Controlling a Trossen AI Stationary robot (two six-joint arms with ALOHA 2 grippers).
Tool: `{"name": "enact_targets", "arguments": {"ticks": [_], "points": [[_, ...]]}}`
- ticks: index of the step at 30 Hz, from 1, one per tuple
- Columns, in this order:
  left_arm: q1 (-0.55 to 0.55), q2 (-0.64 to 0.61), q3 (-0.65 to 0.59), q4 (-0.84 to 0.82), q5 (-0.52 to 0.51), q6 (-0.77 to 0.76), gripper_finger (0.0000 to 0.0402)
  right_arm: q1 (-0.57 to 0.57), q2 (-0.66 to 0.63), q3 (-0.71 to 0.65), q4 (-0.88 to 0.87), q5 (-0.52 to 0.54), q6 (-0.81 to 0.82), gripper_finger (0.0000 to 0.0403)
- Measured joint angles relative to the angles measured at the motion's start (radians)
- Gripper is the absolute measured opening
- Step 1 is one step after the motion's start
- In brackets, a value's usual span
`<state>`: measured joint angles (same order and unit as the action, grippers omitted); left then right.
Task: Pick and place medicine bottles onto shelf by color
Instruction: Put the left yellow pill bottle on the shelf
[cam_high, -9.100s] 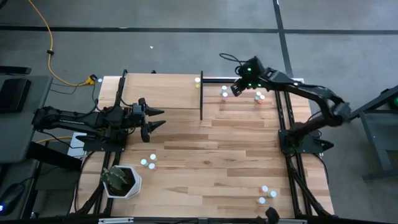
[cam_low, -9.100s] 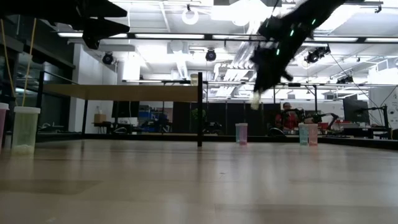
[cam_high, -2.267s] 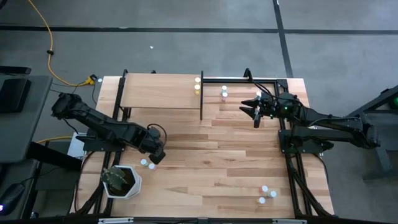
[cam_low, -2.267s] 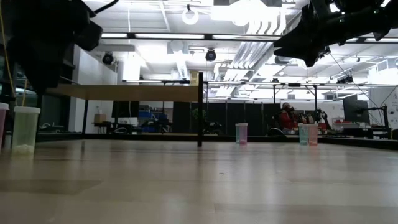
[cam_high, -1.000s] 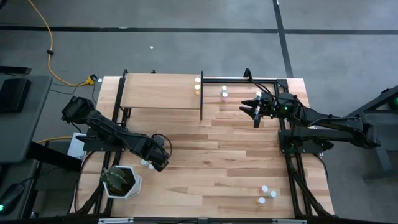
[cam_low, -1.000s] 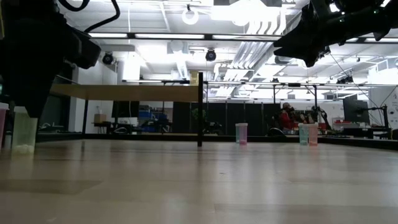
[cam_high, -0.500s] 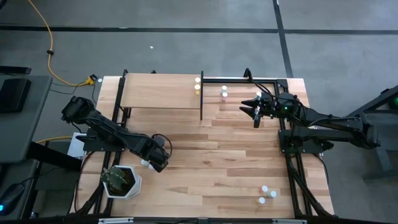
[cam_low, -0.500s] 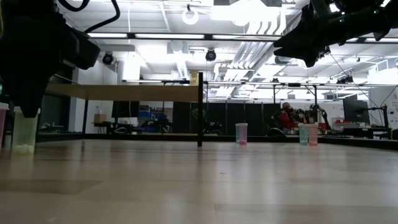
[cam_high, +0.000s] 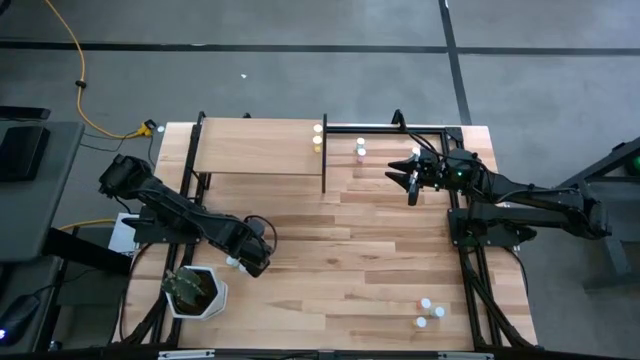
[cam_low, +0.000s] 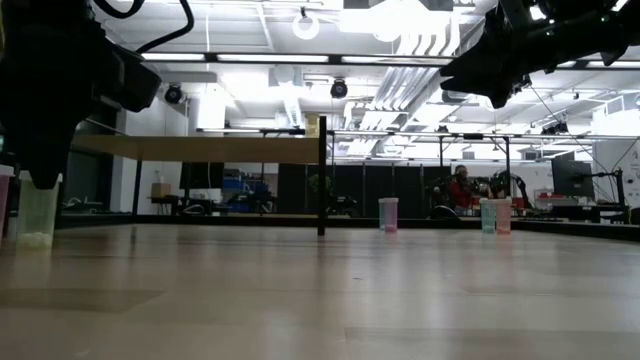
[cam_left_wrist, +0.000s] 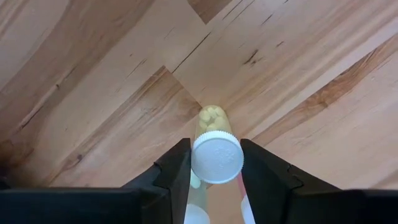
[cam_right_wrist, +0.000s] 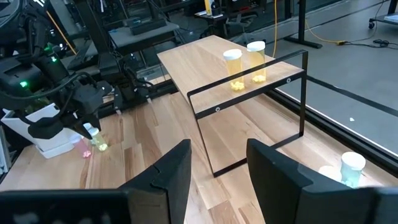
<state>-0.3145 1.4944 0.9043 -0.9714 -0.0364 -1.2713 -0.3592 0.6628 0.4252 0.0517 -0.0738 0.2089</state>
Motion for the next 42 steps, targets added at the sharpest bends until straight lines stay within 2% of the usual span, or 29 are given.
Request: {"name": "enact_targets", "arguments": {"ticks": [8,12,16,20,30,36,42], "points": [[0.027,-0.012,0.004,-0.002,0.010,0.049,0.0116,0.000,0.000,0.000,-0.002,0.000,0.000,0.0147],[0.074,-0.034,0.062,-0.037,-0.008,0.125,0.0116,0.000,0.000,0.000,-0.002,0.000,0.000,0.0147],[0.145,-0.053,0.183,-0.102,-0.070,0.250,0.0116,0.000,0.000,0.000,-0.001,0.000,0.000,0.0147],[0.239,-0.053,0.361,-0.172,-0.129,0.417,0.0116,0.000,0.000,0.000,0.000,0.000,0.002,0.0147],[0.507,0.049,0.762,-0.190,-0.166,0.815,0.0116,0.000,0.000,0.000,0.000,0.000,0.019,0.0147],[0.613,0.154,0.896,-0.200,-0.158,0.961,0.0115,0.000,0.006,0.000,0.006,0.000,0.045,0.0147],[0.629,0.201,0.969,-0.201,-0.062,1.047,0.0115,0.026,0.086,0.001,0.143,0.002,0.025,0.0147]]}}
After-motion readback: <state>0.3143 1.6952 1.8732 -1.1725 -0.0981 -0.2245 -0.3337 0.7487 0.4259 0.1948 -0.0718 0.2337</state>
